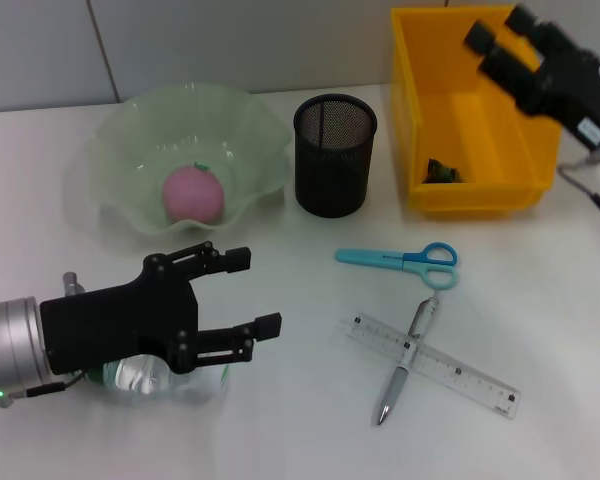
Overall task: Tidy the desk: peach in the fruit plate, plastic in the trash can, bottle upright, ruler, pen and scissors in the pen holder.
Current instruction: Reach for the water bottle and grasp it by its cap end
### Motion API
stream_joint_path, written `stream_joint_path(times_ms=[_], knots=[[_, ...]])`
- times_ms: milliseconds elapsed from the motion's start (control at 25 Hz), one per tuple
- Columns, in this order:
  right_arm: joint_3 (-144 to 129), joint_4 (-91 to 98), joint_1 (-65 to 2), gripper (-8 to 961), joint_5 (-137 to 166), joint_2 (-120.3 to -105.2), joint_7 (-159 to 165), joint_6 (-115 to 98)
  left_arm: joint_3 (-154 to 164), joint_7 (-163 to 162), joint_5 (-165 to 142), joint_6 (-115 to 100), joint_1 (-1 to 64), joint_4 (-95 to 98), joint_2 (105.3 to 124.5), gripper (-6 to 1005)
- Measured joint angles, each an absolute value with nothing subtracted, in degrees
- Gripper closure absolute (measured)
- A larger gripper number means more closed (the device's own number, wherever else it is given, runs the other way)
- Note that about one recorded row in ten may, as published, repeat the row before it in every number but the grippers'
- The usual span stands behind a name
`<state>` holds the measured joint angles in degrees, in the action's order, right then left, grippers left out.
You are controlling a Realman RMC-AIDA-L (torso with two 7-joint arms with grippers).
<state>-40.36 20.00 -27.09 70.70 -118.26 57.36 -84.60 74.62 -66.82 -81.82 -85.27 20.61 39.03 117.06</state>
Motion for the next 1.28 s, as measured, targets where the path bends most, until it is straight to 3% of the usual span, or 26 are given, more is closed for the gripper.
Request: stream_joint_path(times_ms=[240, 400, 1280], knots=[[-40.9, 26.0, -24.4, 209, 83.5, -117.02, 66.1, -90.8, 74.9, -67.2, -82.2, -84.8, 21.5, 39.2, 116.77, 219], [-40.4, 29.6, -23.2, 209, 93.3, -115.3, 72.8, -96.0, 74.4, -69.5, -86.2, -83.8, 22.3, 40.5, 116.61, 220], [-41.0, 33.7, -29.4, 212, 117.5, -113.67, 90.3, -98.3, 72.8, -76.7, -100.4, -83.9, 23.7, 54.6, 116.76, 225]])
